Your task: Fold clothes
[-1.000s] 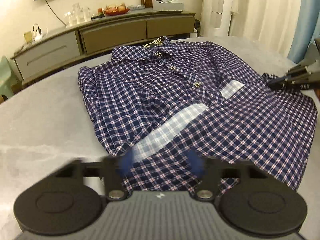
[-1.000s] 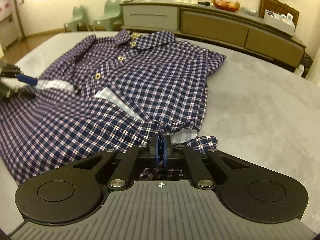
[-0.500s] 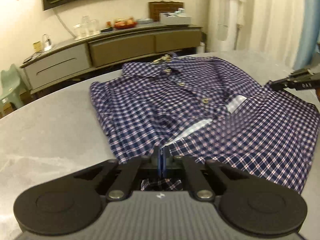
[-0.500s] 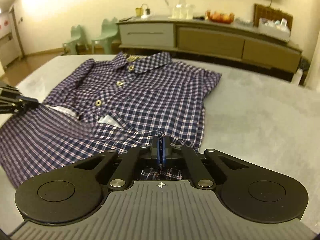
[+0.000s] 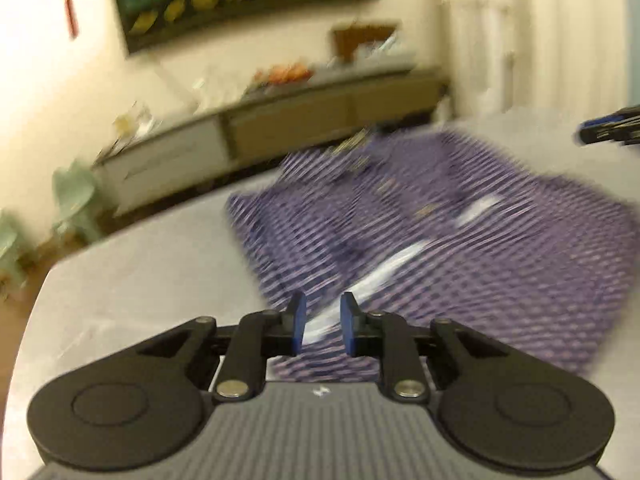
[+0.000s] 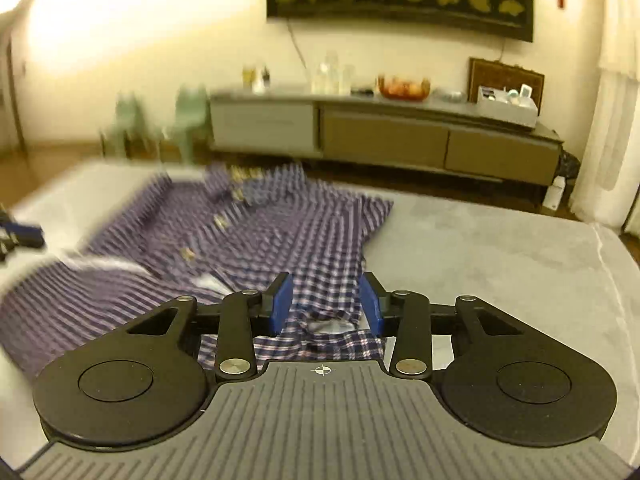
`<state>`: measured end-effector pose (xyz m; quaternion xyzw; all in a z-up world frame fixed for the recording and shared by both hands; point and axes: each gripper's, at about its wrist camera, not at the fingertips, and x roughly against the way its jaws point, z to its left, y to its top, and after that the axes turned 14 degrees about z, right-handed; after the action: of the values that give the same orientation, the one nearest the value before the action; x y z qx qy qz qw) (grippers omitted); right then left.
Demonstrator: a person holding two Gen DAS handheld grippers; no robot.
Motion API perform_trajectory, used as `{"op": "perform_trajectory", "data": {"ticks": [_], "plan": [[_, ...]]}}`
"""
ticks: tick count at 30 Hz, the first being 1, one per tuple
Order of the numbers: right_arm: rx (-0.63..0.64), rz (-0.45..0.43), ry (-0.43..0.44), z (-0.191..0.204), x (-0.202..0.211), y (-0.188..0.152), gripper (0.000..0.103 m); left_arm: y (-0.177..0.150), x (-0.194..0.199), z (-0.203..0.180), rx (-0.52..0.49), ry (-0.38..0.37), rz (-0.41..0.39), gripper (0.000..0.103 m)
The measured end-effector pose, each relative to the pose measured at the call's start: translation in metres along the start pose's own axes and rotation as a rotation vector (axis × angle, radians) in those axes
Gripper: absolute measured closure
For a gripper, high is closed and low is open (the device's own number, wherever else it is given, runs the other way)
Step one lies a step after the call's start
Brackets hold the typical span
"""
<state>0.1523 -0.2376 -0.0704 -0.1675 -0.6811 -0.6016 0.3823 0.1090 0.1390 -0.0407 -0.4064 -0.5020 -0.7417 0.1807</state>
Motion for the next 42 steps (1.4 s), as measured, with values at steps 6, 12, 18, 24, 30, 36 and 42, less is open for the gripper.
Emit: {"op": "perform_trajectory", "data": {"ticks": [6, 12, 18, 24, 30, 36, 42], "plan": [[0.101, 0.128, 0.133, 0.014, 0.001, -0.039, 0.073, -0.035, -0.008, -0.039, -0.087, -0.020, 0.073, 0.082], [0.148, 0.193, 0.067, 0.021, -0.034, -0.054, 0.073, -0.055, -0.016, -0.058, -0.087, 0.039, 0.100, 0.082], [0.040, 0.159, 0.087, 0.003, -0.034, -0.033, 0.072, -0.054, -0.007, -0.056, -0.032, 0.007, 0.102, 0.081], [0.059, 0.215, 0.074, -0.012, -0.045, -0.014, 0.055, -0.022, 0.014, -0.011, -0.008, -0.090, 0.032, 0.059], [0.035, 0.096, 0.098, -0.048, -0.062, 0.066, 0.022, 0.061, -0.041, 0.097, 0.096, -0.046, 0.014, 0.032], [-0.022, 0.181, 0.087, -0.080, -0.174, 0.144, 0.021, 0.124, -0.156, 0.179, 0.226, -0.065, 0.085, 0.030], [-0.047, 0.214, 0.113, -0.094, -0.249, 0.158, 0.021, 0.139, -0.216, 0.182, 0.180, -0.053, 0.120, 0.027]]}}
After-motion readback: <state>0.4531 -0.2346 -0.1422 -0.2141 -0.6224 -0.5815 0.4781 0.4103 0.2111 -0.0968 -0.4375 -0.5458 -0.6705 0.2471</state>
